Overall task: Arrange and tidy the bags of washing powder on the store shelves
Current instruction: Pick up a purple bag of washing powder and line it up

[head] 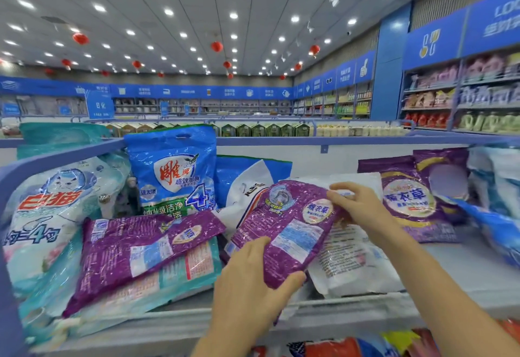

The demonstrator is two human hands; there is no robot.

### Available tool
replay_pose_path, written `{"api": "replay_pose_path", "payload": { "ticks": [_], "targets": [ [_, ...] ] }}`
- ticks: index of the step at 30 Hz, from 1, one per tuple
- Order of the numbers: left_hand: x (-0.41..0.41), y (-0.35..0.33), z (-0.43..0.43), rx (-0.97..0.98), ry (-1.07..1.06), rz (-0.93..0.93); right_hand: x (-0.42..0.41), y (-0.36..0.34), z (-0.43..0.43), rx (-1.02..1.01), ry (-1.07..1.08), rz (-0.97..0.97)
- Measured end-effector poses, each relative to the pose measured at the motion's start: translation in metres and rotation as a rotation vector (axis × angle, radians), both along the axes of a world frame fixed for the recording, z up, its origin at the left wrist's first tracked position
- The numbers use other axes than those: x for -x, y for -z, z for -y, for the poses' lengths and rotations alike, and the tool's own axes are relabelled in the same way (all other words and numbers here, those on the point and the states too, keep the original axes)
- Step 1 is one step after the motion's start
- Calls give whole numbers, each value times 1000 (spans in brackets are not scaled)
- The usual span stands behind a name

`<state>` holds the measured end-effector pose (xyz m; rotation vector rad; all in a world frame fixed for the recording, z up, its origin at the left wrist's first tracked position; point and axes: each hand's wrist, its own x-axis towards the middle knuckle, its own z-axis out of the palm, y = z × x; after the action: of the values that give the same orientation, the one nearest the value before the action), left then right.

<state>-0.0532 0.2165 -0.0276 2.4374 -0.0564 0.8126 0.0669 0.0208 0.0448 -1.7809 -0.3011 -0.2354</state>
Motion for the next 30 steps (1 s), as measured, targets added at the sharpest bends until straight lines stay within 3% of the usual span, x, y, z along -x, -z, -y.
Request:
{"api": "replay_pose_path", "payload": {
  "ticks": [3, 11, 16, 20, 25, 30],
  "targets": [
    [-1, 8, 22, -40, -132, 21, 4, -14, -11, -84, -45, 63],
    [4, -4, 49, 54, -483, 38, 42, -73, -71, -70, -404, 370],
    [18, -25, 47, 142, -571, 278, 54, -108, -73, -204, -396, 519],
    [30, -39, 53, 103, -520, 429, 52, -128, -49, -243, -386, 605],
    [22, -43, 84, 283, -255, 398, 43, -140, -20, -136, -336, 618],
    [4, -43, 113, 409, -188, 469, 35, -140, 25, -86, -443, 636]
  ]
}}
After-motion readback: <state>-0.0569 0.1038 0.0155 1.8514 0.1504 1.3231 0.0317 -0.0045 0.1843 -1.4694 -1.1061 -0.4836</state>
